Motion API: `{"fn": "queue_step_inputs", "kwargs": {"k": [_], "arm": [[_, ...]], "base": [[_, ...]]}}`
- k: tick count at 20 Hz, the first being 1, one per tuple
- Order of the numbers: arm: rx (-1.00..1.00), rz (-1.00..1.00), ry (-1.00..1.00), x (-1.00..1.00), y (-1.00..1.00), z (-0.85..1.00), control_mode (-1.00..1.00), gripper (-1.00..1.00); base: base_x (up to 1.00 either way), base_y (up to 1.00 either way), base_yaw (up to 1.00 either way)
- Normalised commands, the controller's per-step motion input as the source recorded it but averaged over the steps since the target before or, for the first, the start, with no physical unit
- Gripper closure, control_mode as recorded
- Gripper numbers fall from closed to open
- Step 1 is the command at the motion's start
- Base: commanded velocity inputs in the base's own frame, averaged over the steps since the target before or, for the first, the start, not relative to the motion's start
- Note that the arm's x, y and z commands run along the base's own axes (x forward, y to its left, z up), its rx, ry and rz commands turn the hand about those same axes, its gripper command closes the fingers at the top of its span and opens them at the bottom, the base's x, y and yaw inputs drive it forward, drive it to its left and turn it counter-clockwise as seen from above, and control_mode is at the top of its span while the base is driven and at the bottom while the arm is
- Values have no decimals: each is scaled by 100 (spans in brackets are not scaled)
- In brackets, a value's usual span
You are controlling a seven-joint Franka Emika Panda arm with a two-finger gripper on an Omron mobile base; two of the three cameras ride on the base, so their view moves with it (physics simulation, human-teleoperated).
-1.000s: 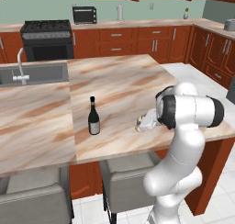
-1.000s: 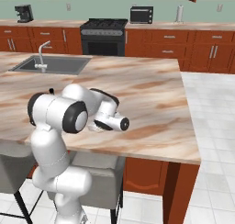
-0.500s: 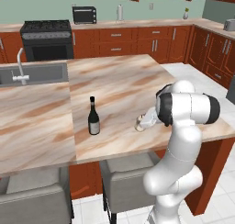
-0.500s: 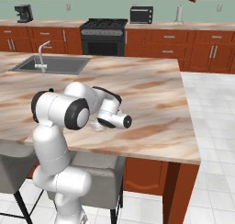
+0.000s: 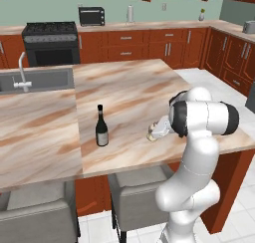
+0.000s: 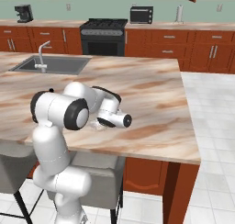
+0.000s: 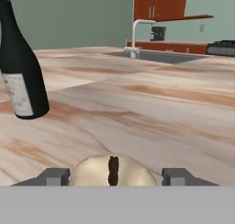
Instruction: Get the candle and the wine from the cabinet and move them to the dining counter.
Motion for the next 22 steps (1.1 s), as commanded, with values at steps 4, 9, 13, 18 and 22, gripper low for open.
{"fn": "queue_step_inputs", "kwargs": {"k": [4, 9, 13, 18, 22], "arm": [[0, 0, 0, 0, 0, 27, -100, -100], [0, 0, 1, 0, 4, 59, -100, -100], [-4, -1, 6, 1, 13, 77, -100, -100], [-7, -7, 15, -9, 11, 91, -100, -100], [-5, -13, 17, -51, 1, 91, -100, -100]], "base": [[0, 0, 0], [0, 0, 0], [0, 0, 0], [0, 0, 0], [0, 0, 0]]}}
